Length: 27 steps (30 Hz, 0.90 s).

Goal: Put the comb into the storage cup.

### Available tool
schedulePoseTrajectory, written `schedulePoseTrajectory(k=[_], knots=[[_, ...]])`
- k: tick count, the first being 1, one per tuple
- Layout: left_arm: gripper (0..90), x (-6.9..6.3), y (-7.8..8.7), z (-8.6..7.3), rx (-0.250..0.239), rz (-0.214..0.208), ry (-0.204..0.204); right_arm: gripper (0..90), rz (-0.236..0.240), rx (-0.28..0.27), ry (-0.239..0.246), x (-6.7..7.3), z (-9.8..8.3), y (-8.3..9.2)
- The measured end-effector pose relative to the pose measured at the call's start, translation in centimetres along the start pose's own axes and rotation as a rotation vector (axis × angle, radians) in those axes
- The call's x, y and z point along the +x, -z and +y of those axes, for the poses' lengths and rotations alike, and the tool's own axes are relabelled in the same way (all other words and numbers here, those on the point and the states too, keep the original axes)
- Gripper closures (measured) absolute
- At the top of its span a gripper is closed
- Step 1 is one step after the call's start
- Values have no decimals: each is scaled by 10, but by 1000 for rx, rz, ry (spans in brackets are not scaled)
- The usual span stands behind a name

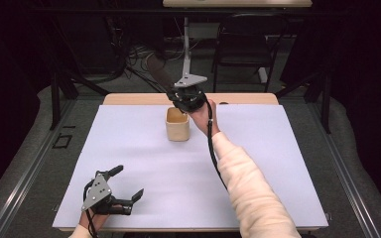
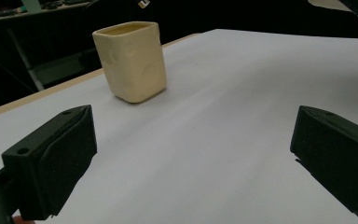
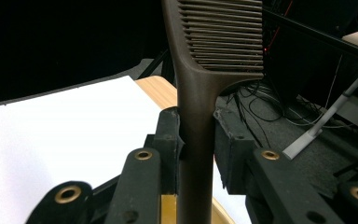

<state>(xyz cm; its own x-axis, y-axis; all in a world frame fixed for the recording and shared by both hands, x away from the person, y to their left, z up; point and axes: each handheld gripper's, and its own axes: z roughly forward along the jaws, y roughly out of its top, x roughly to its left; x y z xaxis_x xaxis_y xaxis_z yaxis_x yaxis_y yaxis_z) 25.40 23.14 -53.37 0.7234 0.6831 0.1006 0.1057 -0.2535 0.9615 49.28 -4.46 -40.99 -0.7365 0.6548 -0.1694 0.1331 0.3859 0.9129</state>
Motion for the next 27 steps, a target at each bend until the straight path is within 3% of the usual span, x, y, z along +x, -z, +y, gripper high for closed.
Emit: schedulePoseTrajectory(k=[27], knots=[[3,0,1,0,-7,-6,-2,726,24,32,-17,5,-11,-23]])
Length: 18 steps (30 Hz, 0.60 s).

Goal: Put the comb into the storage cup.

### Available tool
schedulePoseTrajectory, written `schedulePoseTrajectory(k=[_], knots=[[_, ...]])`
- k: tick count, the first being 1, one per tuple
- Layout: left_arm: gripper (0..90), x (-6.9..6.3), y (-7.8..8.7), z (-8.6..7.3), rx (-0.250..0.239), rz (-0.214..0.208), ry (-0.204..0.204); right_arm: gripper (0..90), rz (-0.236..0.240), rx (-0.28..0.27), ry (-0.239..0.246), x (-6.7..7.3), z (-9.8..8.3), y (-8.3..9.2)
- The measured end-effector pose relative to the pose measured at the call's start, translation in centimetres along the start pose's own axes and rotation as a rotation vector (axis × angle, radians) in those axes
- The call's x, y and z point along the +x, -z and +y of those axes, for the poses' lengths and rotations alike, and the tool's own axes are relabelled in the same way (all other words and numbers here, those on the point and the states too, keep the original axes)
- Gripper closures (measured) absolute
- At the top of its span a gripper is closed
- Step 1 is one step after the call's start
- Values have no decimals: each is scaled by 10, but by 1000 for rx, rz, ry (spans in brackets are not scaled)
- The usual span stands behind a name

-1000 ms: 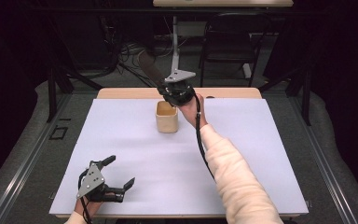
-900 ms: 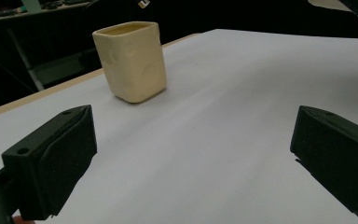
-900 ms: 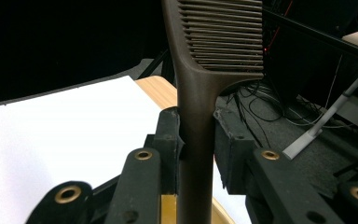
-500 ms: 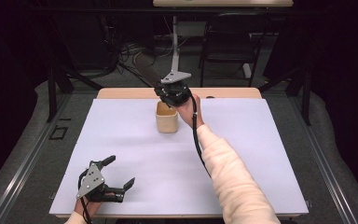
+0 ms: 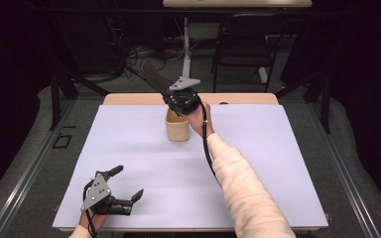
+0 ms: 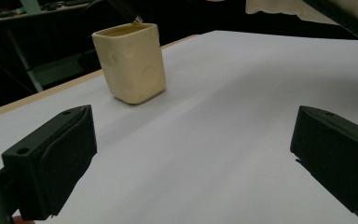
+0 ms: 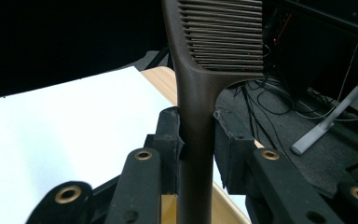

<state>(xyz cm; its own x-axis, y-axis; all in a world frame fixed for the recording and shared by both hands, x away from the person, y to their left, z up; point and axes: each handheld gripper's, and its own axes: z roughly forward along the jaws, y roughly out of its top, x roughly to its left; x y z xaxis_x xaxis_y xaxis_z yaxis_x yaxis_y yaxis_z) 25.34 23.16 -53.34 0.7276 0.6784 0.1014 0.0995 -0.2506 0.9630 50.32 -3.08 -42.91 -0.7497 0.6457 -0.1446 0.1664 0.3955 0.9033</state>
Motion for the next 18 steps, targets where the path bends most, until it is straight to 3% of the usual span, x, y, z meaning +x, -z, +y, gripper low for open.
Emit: schedulePoseTrajectory(k=[18], knots=[[3,1,0,0,0,-1,2,725,21,24,-20,-1,-8,-7]])
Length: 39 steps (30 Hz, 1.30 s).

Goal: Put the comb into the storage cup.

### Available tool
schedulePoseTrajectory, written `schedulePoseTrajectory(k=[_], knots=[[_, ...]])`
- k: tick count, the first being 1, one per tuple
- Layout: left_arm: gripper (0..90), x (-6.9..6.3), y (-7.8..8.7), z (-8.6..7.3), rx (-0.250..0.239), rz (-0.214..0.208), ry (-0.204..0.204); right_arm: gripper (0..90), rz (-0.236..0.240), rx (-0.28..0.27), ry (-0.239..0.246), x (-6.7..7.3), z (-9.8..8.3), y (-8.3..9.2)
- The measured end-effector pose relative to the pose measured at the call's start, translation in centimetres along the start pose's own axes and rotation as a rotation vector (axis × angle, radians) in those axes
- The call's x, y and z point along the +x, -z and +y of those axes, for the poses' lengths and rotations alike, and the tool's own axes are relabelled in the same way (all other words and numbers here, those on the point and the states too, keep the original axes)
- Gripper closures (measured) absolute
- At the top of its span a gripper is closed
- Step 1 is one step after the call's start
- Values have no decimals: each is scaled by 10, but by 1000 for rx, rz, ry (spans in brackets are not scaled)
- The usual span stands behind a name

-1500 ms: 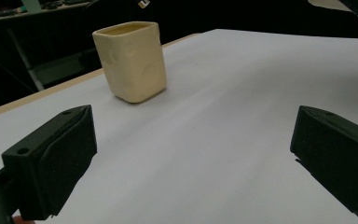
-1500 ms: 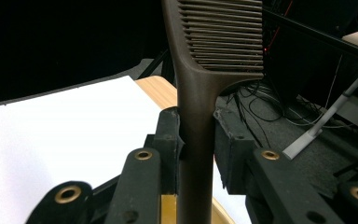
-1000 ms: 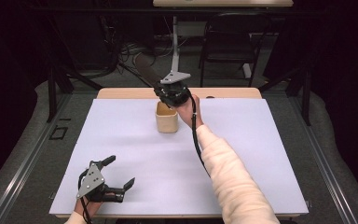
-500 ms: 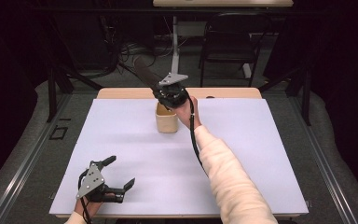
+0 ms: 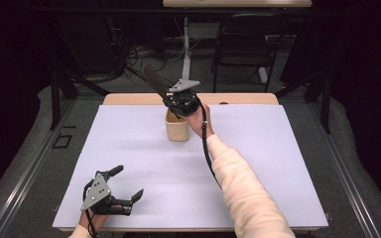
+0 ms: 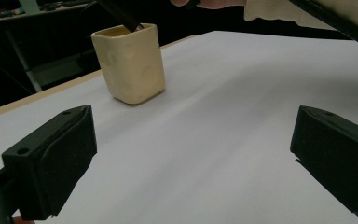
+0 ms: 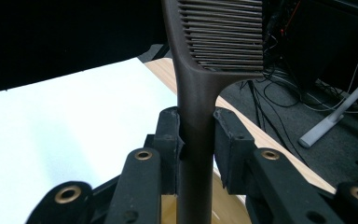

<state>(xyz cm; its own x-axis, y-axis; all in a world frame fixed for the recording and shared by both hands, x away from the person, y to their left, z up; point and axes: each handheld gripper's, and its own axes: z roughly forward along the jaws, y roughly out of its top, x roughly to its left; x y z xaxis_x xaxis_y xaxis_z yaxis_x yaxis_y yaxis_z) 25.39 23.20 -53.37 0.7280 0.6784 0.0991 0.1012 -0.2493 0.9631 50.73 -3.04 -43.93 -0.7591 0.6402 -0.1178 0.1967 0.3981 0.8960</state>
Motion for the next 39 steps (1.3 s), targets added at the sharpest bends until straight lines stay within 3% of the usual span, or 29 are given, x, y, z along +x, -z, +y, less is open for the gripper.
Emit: schedulePoseTrajectory(k=[39], knots=[[3,0,1,0,5,14,-8,723,-1,46,-36,-4,-24,0]])
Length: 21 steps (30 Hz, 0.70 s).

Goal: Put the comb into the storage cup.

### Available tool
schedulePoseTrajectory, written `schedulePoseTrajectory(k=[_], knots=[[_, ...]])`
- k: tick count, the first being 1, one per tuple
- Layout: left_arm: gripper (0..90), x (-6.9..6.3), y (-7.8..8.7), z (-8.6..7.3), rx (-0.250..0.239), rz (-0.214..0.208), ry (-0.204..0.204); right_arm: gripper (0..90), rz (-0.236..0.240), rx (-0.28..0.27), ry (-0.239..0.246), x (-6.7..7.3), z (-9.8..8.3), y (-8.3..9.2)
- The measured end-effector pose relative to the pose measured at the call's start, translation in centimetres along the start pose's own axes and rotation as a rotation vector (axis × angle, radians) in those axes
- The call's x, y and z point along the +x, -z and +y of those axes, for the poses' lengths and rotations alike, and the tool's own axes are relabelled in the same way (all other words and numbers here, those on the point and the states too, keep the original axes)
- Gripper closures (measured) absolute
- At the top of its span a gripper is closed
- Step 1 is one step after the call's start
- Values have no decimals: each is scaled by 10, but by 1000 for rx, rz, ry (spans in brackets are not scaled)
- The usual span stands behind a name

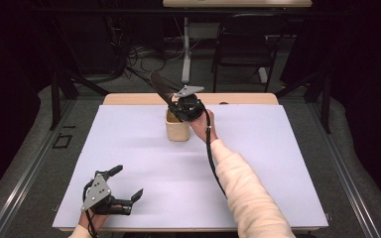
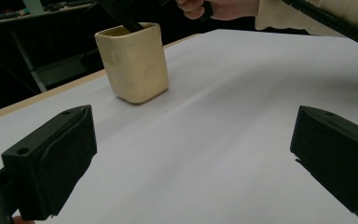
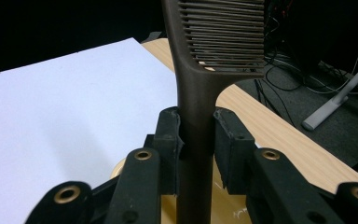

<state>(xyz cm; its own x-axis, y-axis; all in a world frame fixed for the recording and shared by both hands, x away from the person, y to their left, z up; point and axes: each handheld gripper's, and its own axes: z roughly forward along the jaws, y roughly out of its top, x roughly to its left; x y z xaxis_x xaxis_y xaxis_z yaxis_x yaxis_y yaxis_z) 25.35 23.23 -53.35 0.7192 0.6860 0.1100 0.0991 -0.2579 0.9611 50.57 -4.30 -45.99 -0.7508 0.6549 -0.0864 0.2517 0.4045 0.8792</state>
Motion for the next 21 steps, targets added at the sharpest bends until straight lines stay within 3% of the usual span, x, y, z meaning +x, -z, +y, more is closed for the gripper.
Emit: schedulePoseTrajectory(k=[21], knots=[[3,0,0,0,0,3,-3,720,33,69,-9,1,-4,-2]])
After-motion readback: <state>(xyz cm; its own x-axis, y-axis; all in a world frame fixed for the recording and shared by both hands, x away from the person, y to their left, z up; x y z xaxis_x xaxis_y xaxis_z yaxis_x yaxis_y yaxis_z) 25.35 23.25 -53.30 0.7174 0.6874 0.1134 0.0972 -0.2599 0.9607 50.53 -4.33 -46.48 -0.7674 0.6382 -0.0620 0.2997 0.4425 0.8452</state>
